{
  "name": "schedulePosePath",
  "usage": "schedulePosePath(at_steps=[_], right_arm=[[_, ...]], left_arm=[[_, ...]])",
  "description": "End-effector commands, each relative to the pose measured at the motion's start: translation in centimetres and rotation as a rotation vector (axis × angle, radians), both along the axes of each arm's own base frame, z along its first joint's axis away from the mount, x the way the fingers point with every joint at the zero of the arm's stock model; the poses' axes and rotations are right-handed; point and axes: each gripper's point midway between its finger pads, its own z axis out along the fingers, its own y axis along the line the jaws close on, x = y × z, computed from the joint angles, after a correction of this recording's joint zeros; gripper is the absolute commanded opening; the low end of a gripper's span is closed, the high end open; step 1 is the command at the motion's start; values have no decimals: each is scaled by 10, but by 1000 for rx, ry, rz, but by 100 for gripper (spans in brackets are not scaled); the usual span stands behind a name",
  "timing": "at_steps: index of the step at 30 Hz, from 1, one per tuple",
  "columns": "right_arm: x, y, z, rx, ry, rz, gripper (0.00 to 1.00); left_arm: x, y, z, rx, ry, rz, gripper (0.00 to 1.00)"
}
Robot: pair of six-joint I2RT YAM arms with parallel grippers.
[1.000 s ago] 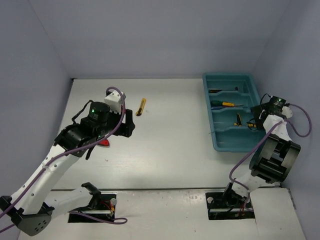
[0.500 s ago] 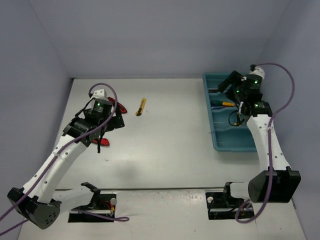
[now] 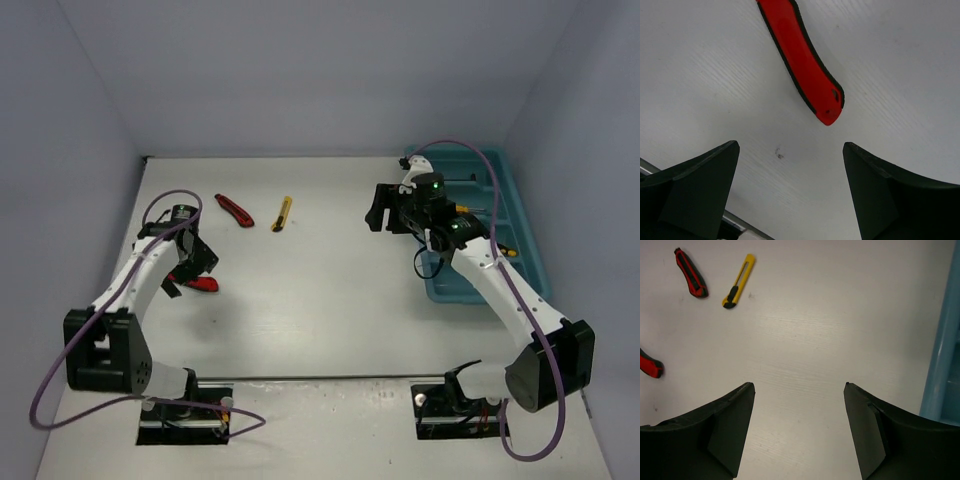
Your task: Sort the tools into containers
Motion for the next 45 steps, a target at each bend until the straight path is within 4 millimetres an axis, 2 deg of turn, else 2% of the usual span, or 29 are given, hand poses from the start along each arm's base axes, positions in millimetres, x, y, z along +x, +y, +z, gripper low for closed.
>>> schedulePosePath(at_steps=[1,7,10,15,17,21,27,28,29,30,31,34,35,37,39,40,44,45], right_arm=[[-5,5,12,11,-64,40,69],[-22,1,8,21,-63,54,69],[-27,1,7,31,-60,57,69],[-30,-1,11,37,-72,53,69],[-30,-1,12,39,-73,50,69],[-28,2,12,51,-66,50,69],[-25,5,13,62,-59,50,69],[-24,6,15,68,-58,52,69],[-24,8,16,74,-57,56,69],[-23,10,19,86,-59,61,69],[-23,12,19,94,-53,67,68],[-23,26,30,149,-47,111,68],[-22,27,33,152,-54,112,68],[-23,41,49,197,-69,150,68],[-23,52,62,235,-83,171,68],[-23,58,70,251,-94,180,68],[-22,82,94,304,-131,222,67],[-22,87,101,314,-144,225,67]], left_arm=[[30,5,-12,-7,24,69,82],[54,12,-37,-18,69,103,82],[58,14,-48,-18,98,113,82],[55,11,-66,-41,148,115,82],[52,9,-73,-53,151,119,79],[42,6,-83,-70,157,126,62],[39,-2,-84,-88,148,59,19],[42,-6,-79,-86,133,16,9],[46,-9,-73,-78,115,-19,5],[52,-16,-58,-63,74,-81,1],[57,-17,-52,-60,52,-95,0],[82,-58,11,-6,-142,-374,0],[79,-71,11,-8,-144,-416,0],[86,-122,58,-34,-315,-619,0],[84,-156,96,-63,-462,-757,0],[83,-174,122,-95,-567,-807,0],[63,-228,170,-238,-738,-976,0],[60,-236,181,-249,-775,-1002,0]])
